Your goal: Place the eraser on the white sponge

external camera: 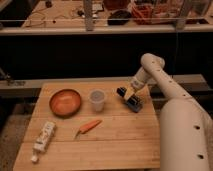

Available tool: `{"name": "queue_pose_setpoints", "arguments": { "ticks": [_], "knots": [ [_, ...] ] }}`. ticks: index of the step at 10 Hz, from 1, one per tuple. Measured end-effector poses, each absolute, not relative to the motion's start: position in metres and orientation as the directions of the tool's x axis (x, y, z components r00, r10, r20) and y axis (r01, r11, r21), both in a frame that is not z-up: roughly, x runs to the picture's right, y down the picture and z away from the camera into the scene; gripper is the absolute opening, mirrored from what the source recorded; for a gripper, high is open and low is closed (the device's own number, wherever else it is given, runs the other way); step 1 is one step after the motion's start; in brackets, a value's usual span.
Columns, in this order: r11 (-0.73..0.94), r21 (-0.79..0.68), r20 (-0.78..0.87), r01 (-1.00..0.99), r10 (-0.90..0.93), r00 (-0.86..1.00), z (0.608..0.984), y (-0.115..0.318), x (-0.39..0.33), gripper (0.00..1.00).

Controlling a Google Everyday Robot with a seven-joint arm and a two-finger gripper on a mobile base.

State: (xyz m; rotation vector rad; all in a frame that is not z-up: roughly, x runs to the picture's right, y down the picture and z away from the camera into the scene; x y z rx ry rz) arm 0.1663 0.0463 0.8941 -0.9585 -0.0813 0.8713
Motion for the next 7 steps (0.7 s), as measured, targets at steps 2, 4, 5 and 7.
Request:
{"name": "queue_pose_setpoints", "arguments": {
  "ticks": [2, 4, 5, 7],
  "knots": [
    [0.267, -0.740, -0.306, -0.617, 0.683, 0.663, 0.8947, 0.0456, 0.1671, 0.33],
    [0.264, -0.739, -0.309, -0.620, 0.685, 0.660, 0.8950, 0.0453, 0.1670, 0.33],
    [0.261, -0.738, -0.311, -0.622, 0.686, 0.657, 0.8951, 0.0454, 0.1678, 0.29],
    [0.256, -0.736, -0.315, -0.626, 0.689, 0.652, 0.8957, 0.0451, 0.1687, 0.23]
  ]
}}
